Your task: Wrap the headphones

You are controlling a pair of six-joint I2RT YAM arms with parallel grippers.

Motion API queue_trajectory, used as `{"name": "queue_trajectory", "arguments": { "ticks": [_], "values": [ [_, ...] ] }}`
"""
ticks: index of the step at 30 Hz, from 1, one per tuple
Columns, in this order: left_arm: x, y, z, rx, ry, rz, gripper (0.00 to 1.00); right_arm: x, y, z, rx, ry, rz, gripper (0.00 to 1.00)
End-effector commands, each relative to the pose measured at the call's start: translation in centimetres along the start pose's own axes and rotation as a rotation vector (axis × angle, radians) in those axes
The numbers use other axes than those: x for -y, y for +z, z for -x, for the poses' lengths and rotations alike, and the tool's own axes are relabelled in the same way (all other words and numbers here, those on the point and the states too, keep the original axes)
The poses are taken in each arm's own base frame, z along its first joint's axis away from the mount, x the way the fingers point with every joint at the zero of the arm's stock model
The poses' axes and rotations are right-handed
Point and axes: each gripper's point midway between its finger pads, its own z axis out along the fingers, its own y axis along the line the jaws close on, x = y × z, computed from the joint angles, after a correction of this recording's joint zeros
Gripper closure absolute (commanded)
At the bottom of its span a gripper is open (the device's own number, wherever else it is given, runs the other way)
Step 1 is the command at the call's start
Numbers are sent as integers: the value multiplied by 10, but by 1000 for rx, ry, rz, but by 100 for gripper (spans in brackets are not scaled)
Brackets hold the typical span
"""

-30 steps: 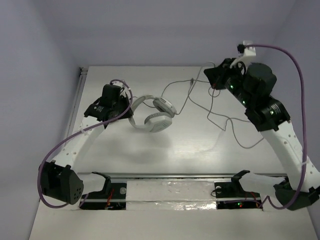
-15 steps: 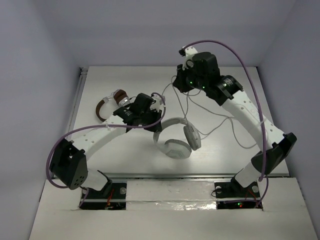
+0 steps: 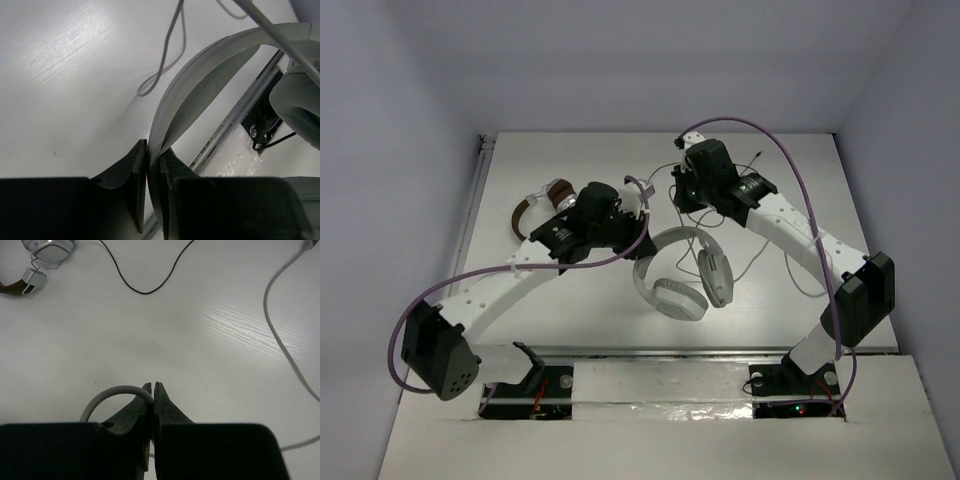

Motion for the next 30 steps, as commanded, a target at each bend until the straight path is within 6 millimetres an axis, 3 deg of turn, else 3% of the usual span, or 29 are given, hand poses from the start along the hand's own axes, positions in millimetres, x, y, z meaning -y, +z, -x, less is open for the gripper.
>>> {"name": "queue_trajectory", "arguments": {
  "ticks": [1,5,10,14,16,17,23,25,26,27,30],
  "values": [
    [47,-40,54,215,65,-136,100,2,-14,37,161,82,4,100],
    [54,-56,64,289,66,-140,100,16,-13,27,170,132,-2,100],
    [51,-68,76,356,57,-94,100,29,-27,27,215,189,-9,100],
    [50,-77,87,422,28,-75,100,25,-33,22,236,213,36,100],
    [49,-83,95,465,12,-57,100,22,-31,11,230,224,64,100],
    [48,-85,96,479,3,-51,100,13,-38,17,260,223,138,99],
    [65,-102,116,576,-29,-117,100,-32,-46,3,348,208,449,82],
    [69,-103,121,591,-47,-139,100,-45,-57,0,394,203,555,68],
    [71,-104,122,595,-49,-147,100,-51,-64,8,426,194,595,67],
    [72,-104,125,601,-52,-150,100,-53,-62,-2,414,210,617,58],
    [75,-109,132,620,-57,-152,100,-61,-66,-9,424,193,686,46]
  ]
}}
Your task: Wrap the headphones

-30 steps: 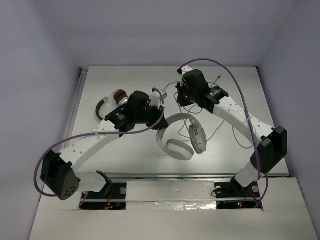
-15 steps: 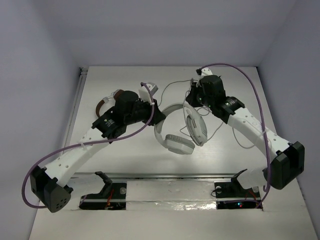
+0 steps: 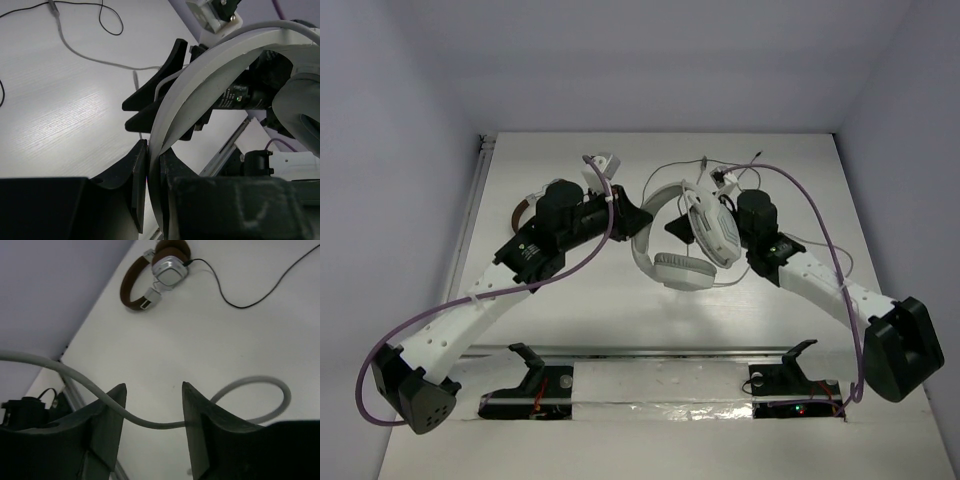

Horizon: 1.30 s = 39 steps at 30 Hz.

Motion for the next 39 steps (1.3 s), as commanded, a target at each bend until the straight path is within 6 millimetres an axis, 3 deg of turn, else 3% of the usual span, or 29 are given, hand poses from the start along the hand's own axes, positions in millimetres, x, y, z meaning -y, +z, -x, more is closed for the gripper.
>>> {"name": "queue_trajectory", "arguments": {
  "ticks": [1,12,14,17,21,24,30,32,35,36,37,38,39],
  "values": [
    [43,-14,56,181,-22,-137,100,-40,-3,26,112,-51,219,44],
    [55,-26,78,214,-32,-137,100,-40,14,0,67,-37,340,33],
    [54,-26,84,233,-42,-120,100,-41,12,-7,57,-30,360,33],
    [47,-26,95,273,-76,-68,100,-43,8,-14,37,-17,383,42],
    [38,-16,103,293,-124,-16,100,-46,-1,-41,-23,16,448,40],
    [37,-7,111,315,-149,-9,100,-52,-9,-49,-44,35,500,40],
    [35,4,118,335,-181,-15,100,-52,-18,-62,-67,43,465,74],
    [37,4,119,334,-182,-20,100,-47,-19,-69,-89,46,430,76],
    [30,-2,124,350,-175,17,100,-43,-30,-60,-37,28,341,61],
    [30,-3,125,351,-172,23,100,-29,-30,-49,24,37,239,59],
    [30,-4,126,353,-166,28,100,-32,-41,-30,95,18,199,53],
    [29,-5,125,349,-167,31,100,-21,-44,-32,85,40,120,52],
    [30,-6,126,349,-165,29,100,-8,-47,-15,156,46,19,52]
  ]
}}
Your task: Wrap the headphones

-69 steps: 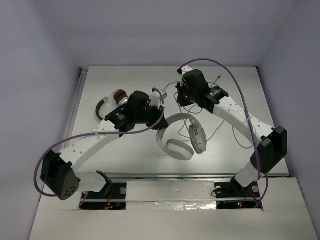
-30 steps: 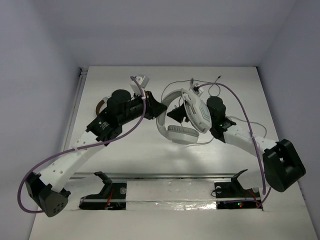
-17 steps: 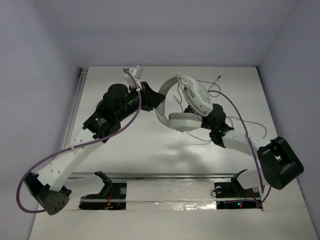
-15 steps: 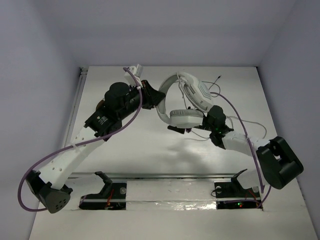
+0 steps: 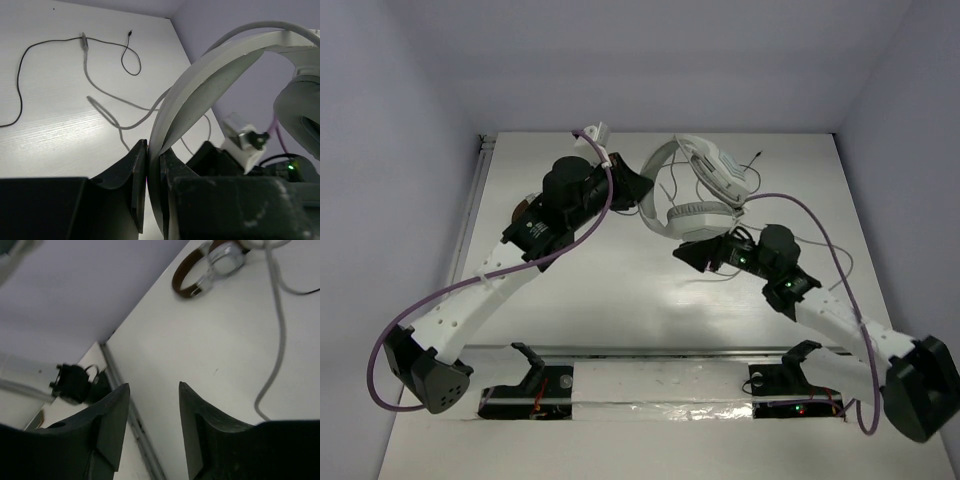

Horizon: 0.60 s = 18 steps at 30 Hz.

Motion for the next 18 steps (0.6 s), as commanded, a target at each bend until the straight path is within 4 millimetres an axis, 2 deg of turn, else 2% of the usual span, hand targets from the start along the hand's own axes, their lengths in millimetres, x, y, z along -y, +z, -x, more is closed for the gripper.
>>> {"name": "queue_trajectory", "arguments": {
  "ticks": [1,3,4,6,8,10,11,12,14,16,17,18],
  "values": [
    [46,-26,62,181,-33,-132,100,21,-21,45,184,-41,-257,49],
    [46,-28,61,181,-33,-132,100,30,-29,54,226,-37,-339,43],
    [46,-28,61,180,-33,-135,100,31,-31,65,250,-48,-358,36],
    [46,-30,59,176,-33,-139,100,48,-26,67,230,-48,-411,32],
    [43,-30,53,150,-33,-130,100,62,-20,80,247,-56,-447,30],
    [43,-31,52,144,-30,-125,100,68,-17,85,254,-58,-444,28],
    [42,-32,51,137,-29,-122,100,64,-12,91,262,-70,-422,27],
    [43,-33,51,135,-26,-124,100,71,-7,88,236,-68,-416,26],
    [42,-33,46,113,-20,-125,100,72,3,91,219,-88,-394,24],
    [42,-33,43,93,-17,-125,100,74,16,79,159,-88,-343,24],
    [41,-33,41,86,-17,-124,100,69,20,83,170,-95,-308,24],
    [41,-32,39,80,-14,-122,100,60,24,76,139,-98,-241,25]
  ]
}}
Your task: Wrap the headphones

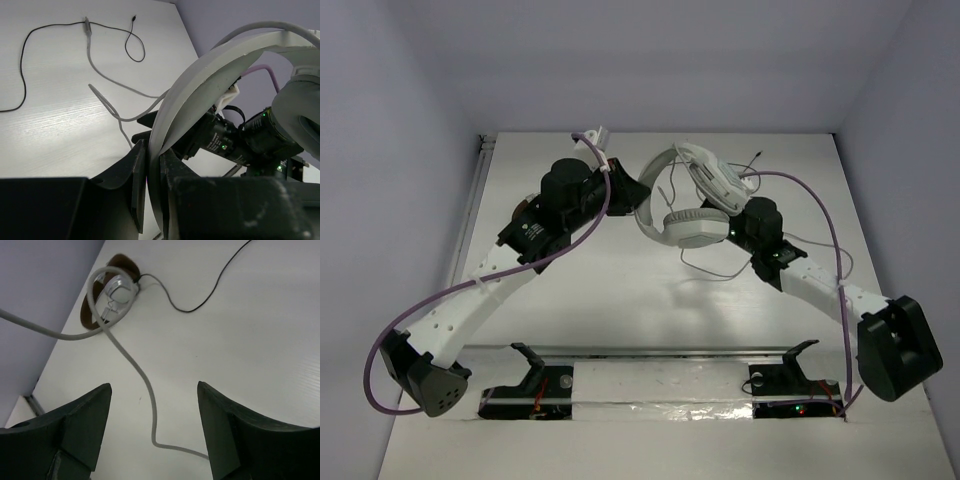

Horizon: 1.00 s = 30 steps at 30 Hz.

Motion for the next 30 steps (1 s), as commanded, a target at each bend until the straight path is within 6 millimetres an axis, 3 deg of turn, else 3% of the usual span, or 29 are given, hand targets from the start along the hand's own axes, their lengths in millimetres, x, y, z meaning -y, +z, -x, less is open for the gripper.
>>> {"name": "queue_trajectory", "arguments": {
  "ticks": [1,3,8,11,12,14,16,18,19,21,24,25,26,28,29,30],
  "values": [
    [41,-25,44,118,-15,-132,100,-42,5,21,29,-70,210,25],
    [37,-23,40,105,-13,-120,100,-54,5,14,-9,-79,288,25],
    [35,-20,32,73,-11,-118,100,-49,20,-3,-58,-81,327,27],
    [36,-19,30,61,-10,-121,100,-43,33,-2,-40,-69,320,31],
    [36,-19,31,60,-7,-120,100,-44,35,0,-24,-66,325,34],
    [36,-19,29,45,-2,-117,100,-50,35,5,7,-54,361,54],
    [38,-16,29,35,6,-120,100,-52,35,2,-1,-37,382,61],
    [39,-13,27,21,8,-128,100,-48,37,0,4,-31,369,59],
    [42,-13,28,20,9,-139,100,-45,39,-2,2,-29,356,53],
    [42,-12,30,23,11,-134,100,-44,40,-5,-8,-27,362,52],
    [42,-11,34,33,18,-126,100,-49,36,-12,-31,-8,405,73],
    [42,-10,37,43,20,-121,100,-48,35,-17,-46,1,405,85],
    [41,-10,39,47,20,-109,100,-46,34,-21,-59,12,395,92],
    [36,-9,56,107,32,-56,100,-40,28,-30,-77,36,365,100],
    [34,-9,62,131,38,-37,100,-48,21,-29,-69,32,376,100],
    [28,-5,67,146,54,-10,100,-42,16,-36,-91,48,346,100]
  ]
}}
